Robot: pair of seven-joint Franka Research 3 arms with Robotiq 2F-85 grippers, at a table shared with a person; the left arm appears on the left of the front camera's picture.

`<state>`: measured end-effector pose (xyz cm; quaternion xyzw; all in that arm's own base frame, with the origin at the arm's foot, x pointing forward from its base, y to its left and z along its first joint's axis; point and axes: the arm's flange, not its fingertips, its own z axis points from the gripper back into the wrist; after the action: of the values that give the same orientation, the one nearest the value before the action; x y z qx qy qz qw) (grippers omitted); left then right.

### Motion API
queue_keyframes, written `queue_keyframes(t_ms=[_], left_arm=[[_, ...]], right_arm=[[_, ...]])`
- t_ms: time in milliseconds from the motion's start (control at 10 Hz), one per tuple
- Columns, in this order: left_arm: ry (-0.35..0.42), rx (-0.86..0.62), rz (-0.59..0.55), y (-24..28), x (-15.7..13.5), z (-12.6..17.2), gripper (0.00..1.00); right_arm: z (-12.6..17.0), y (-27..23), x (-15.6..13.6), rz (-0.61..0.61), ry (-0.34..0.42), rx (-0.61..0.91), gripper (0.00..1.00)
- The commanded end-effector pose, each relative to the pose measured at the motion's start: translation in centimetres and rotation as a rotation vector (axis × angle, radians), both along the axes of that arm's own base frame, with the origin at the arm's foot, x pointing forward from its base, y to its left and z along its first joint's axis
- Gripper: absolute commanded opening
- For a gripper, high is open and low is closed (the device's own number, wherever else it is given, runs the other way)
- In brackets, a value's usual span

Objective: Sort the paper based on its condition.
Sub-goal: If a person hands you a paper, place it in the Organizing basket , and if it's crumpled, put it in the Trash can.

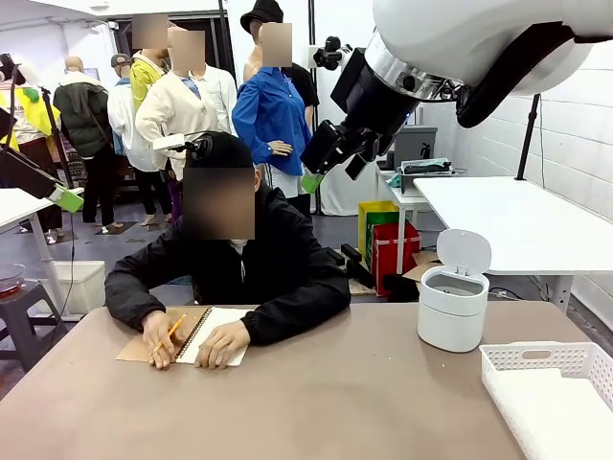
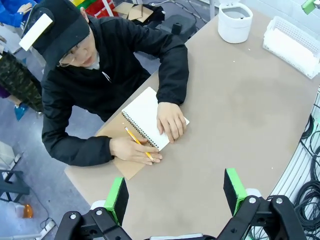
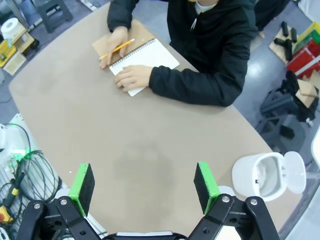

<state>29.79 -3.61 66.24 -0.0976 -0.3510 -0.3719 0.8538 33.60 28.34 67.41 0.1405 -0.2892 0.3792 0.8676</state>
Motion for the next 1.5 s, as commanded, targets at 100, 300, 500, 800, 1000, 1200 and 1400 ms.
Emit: queue_keyframes(t_ms=[100, 300, 500, 800, 1000, 1200, 1400], left_arm=[[-0.007, -0.002, 0.004, 0.08, 0.04, 0.08, 1.0], [-0.007, -0.002, 0.004, 0.08, 0.04, 0.08, 1.0], [-0.007, -0.002, 0.004, 0.08, 0.04, 0.08, 1.0], [-0.007, -0.002, 0.004, 0.08, 0.04, 0.08, 1.0], [-0.007, -0.002, 0.004, 0.08, 0.04, 0.08, 1.0], [-0.007, -0.002, 0.004, 0.08, 0.04, 0.08, 1.0], [-0.007, -0.002, 0.004, 0.08, 0.04, 0.08, 1.0]], right_arm=[[-0.2, -0.02, 0.26, 0.004, 0.01, 0.007, 1.0], [-0.2, -0.02, 0.26, 0.004, 0.01, 0.007, 1.0], [-0.2, -0.02, 0.26, 0.004, 0.01, 0.007, 1.0], [-0.2, -0.02, 0.26, 0.004, 0.01, 0.007, 1.0], [-0.2, -0.02, 0.26, 0.004, 0.01, 0.007, 1.0], [-0.2, -0.02, 0.26, 0.004, 0.01, 0.007, 1.0], [-0.2, -0.02, 0.26, 0.004, 0.01, 0.007, 1.0]])
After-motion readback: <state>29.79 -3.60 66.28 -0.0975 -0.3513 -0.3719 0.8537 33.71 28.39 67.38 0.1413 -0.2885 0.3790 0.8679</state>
